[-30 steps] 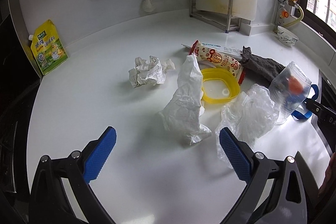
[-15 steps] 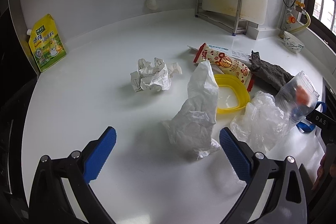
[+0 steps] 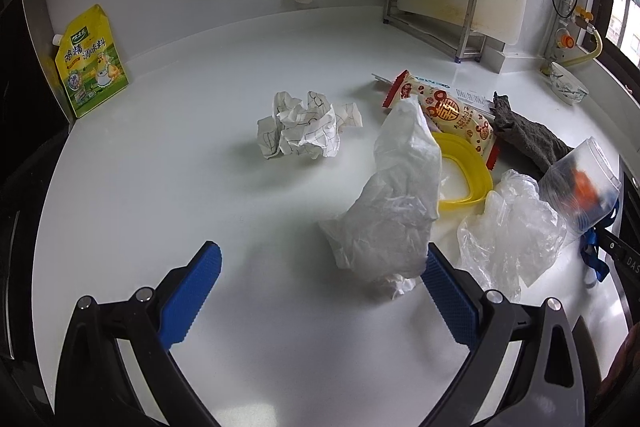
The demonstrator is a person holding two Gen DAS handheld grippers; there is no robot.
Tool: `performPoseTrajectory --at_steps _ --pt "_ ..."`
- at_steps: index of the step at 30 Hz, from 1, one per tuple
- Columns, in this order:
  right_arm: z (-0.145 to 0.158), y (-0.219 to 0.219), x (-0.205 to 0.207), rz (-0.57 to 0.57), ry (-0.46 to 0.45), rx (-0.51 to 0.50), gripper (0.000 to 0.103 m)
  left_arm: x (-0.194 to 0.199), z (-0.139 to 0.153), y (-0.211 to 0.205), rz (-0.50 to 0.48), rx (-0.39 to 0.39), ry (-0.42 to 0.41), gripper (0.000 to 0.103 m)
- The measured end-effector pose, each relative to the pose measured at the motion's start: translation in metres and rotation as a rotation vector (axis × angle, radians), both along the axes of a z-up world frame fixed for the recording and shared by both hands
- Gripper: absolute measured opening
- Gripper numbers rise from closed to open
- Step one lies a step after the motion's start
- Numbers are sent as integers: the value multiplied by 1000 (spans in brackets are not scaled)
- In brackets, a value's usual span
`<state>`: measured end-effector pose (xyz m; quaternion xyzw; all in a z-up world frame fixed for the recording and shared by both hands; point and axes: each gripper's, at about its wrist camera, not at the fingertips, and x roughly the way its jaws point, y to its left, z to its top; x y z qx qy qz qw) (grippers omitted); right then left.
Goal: Collect trash
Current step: 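Grasp the white plastic bag with the left tool while the right tool grasps the blue lanyard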
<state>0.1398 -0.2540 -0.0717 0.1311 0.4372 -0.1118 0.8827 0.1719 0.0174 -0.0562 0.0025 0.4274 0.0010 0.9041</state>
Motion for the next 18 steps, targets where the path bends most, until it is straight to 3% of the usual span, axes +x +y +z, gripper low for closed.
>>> performPoseTrajectory --at_steps 6,9,13,14,18 --pt "-3 -6 -14 -10 1 31 3 15 -7 -7 22 30 4 97" --pt "-3 -7 -20 -11 -6 34 3 14 -4 -12 19 55 -44 91" --pt "-3 -7 -25 -5 -15 47 2 18 -7 -19 -17 53 -26 36" --pt "-3 -6 -26 -3 -18 50 2 20 -9 -19 -25 36 -6 28" --pt "0 -6 -31 7 -35 59 1 15 -9 -16 -31 22 -8 20"
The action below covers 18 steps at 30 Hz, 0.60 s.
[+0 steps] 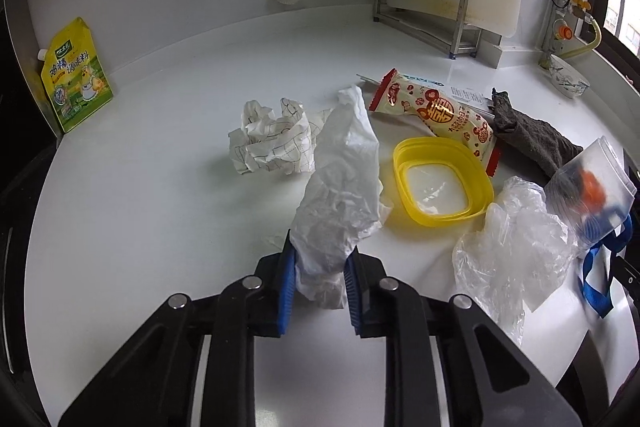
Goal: Collect trash
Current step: 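Grasp the white plastic bag with the left tool while the right tool grasps the blue lanyard, then carry the white bag and blue lanyard over the grey trash bin with both tools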
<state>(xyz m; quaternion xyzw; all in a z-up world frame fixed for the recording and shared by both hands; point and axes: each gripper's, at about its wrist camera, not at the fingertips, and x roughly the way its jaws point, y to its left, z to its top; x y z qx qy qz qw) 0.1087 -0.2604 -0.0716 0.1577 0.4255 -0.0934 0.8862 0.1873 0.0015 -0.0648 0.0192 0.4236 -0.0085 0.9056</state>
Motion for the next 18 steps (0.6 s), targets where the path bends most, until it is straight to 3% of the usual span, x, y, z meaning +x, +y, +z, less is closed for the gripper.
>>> performPoseTrajectory --at_steps 18 --pt "26 7 -57 30 -63 47 1 -70 40 10 -87 -25 -35 17"
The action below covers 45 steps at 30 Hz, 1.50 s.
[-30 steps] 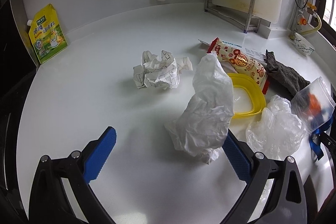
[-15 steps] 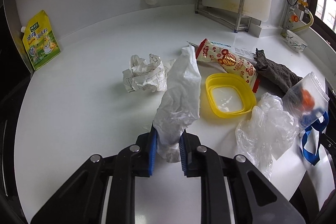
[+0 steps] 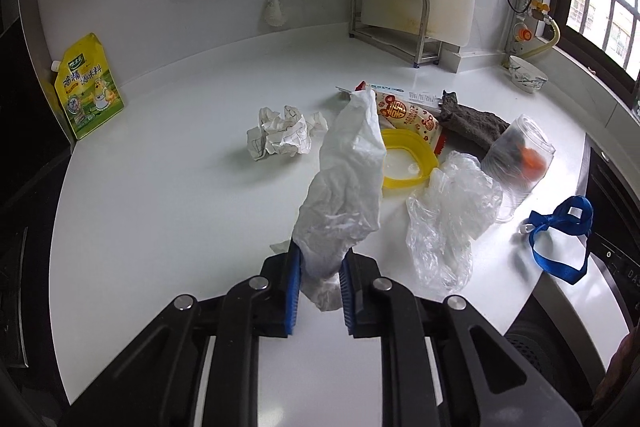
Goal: Collect trash
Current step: 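Carry the white bag and blue lanyard over the grey trash bin with both tools, then open both tools to drop the white bag and lanyard into the bin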
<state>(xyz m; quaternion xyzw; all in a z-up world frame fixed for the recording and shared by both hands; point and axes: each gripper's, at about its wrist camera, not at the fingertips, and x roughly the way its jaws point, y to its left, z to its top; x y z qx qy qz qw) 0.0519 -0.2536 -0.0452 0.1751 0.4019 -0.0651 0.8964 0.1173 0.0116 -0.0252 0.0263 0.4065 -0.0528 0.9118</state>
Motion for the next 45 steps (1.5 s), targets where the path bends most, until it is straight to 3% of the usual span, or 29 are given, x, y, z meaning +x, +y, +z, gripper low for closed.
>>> performPoseTrajectory --at_steps 9,16,20,33,45 --pt "5 19 -55 39 -2 24 0 -61 7 -15 -104 -35 12 17" --pt "8 35 -101 77 -7 38 0 -114 -4 -39 -204 -58 42 17" --pt "-8 40 -117 83 30 44 0 -134 -21 -54 -251 -63 76 17" --pt "-61 46 -147 117 113 79 0 -156 -80 -81 -306 -20 190 17" --pt "-77 46 -150 121 147 63 0 -162 -96 -82 -295 3 225 18"
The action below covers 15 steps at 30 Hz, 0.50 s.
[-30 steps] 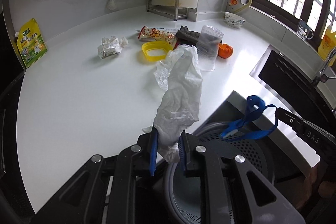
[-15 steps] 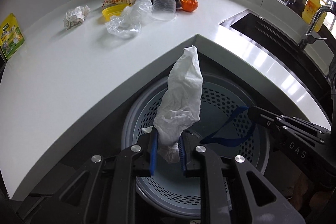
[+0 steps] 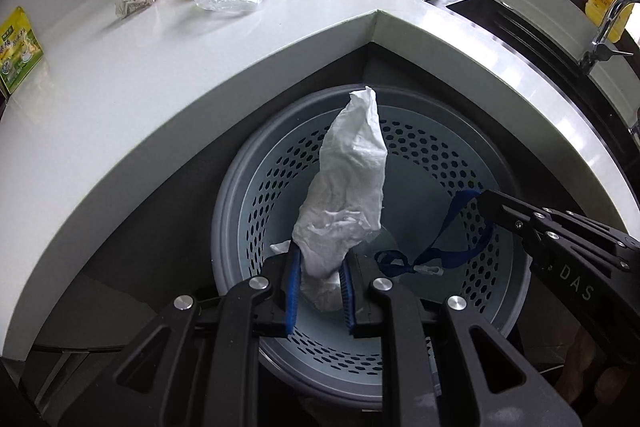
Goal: Collect trash
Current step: 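Open both tools to drop the white bag and lanyard into the bin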
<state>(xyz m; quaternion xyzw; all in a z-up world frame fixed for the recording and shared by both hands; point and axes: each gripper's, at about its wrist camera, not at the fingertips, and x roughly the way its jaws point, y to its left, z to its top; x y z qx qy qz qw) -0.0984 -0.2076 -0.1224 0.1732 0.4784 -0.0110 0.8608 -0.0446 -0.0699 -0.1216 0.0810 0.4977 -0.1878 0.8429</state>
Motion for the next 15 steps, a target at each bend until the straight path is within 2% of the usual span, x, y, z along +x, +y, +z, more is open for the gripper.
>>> performPoseTrajectory --at_steps 6,7,8,9,10,11,12,13,15 --pt "-3 3 0 0 10 -5 0 0 -4 1 3 16 5 23" --pt "-2 3 2 -1 9 -7 1 0 -3 2 8 14 4 28" --pt "-1 3 3 -1 7 -8 1 0 -3 3 13 11 3 40" --pt "-1 3 3 -1 4 -10 1 -1 -2 4 18 7 0 44" --pt "0 3 3 1 2 -12 7 -1 -1 6 25 8 -6 54" --pt "1 2 1 -2 -2 -14 12 -2 -1 7 30 8 -11 58" --pt "2 2 1 -6 -8 -18 21 -2 0 8 32 7 -13 58" --pt "3 2 0 -9 -11 -22 24 -2 0 8 34 8 -12 59" --pt "3 1 -1 -11 -12 -26 24 -2 -1 9 38 11 -10 59"
